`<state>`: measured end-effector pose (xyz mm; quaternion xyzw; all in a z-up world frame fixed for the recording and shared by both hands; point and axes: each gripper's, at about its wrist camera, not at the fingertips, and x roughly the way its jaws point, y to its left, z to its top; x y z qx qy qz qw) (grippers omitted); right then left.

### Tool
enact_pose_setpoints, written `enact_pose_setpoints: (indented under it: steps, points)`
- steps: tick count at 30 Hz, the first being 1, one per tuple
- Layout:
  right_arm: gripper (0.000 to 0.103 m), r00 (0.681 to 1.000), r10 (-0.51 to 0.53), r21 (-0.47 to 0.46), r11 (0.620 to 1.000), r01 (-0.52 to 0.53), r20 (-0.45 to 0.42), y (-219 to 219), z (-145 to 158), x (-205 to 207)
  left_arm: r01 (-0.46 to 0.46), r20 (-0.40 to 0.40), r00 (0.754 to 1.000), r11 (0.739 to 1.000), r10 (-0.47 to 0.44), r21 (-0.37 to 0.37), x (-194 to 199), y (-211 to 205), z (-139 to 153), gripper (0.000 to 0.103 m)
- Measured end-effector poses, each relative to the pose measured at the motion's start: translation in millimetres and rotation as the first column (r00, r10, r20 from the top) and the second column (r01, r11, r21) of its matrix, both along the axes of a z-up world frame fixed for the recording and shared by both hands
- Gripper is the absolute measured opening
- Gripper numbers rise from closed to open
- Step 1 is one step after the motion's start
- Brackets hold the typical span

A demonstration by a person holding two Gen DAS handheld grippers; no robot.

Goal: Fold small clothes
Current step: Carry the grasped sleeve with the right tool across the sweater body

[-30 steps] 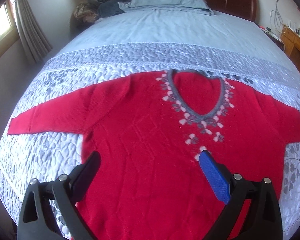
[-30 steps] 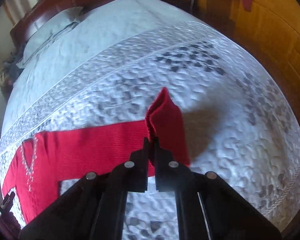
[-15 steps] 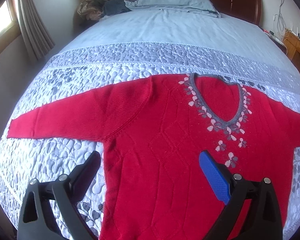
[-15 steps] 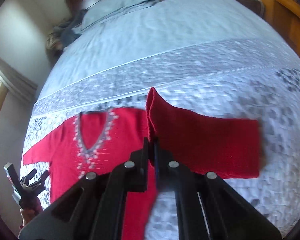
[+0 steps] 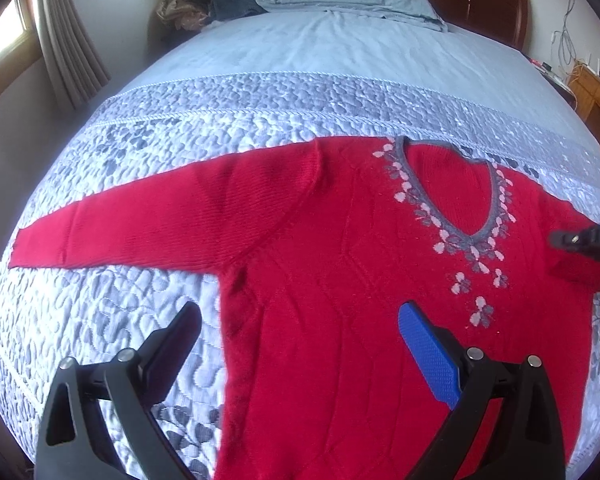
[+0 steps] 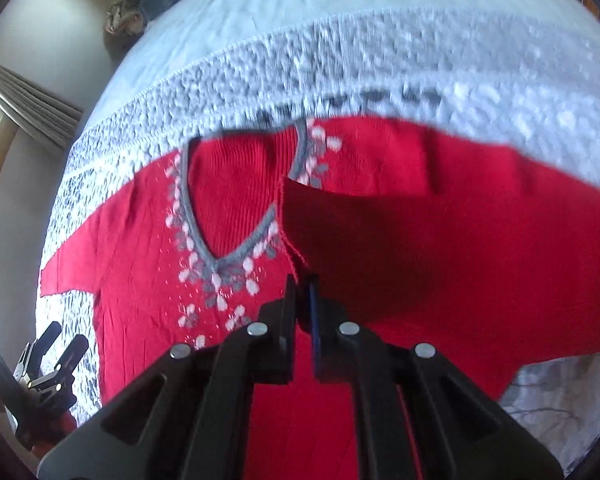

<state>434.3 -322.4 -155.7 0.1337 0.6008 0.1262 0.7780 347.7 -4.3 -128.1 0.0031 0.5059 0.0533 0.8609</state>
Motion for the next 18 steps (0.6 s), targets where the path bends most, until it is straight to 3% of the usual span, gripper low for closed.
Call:
enact_pose_setpoints:
  steps: [1,2,5,10,15,18]
  points:
    - [0.022,1.000,0.003,0.013,1.000,-0.002,-0.022,-1.1,-7.2,-2.0,0.011,-0.007,1.000,1.000,-0.011,-0.008,2.0,-5.8,-1.0,0.099]
    - [0.041,1.000,0.002,0.017,1.000,-0.001,-0.031,-3.9,-10.2,-5.4,0.024,-0.011,1.000,1.000,-0.024,-0.015,3.5,-11.8,-1.3,0.099]
    - [0.037,0.999,0.007,0.046,0.999,-0.009,0.040,-18.6,2.7,-19.5,0.082,-0.014,0.997,0.996,-0.082,-0.038,12.4,-38.1,-0.1,0.099]
    - [0.037,0.993,-0.038,0.076,0.997,0.029,0.115,-66.9,27.0,-55.0,0.196,-0.055,0.977,0.967,-0.207,-0.161,43.5,-101.6,-9.6,0.099]
    - [0.036,0.988,-0.092,0.056,0.995,0.085,0.124,-108.6,17.3,-106.8,0.198,-0.151,0.955,0.927,-0.255,-0.318,74.5,-152.9,-40.0,0.096]
    - [0.036,0.976,-0.127,0.018,0.992,0.126,0.177,-131.8,4.1,-139.7,0.167,-0.182,0.952,0.917,-0.245,-0.363,89.0,-170.1,-56.2,0.086]
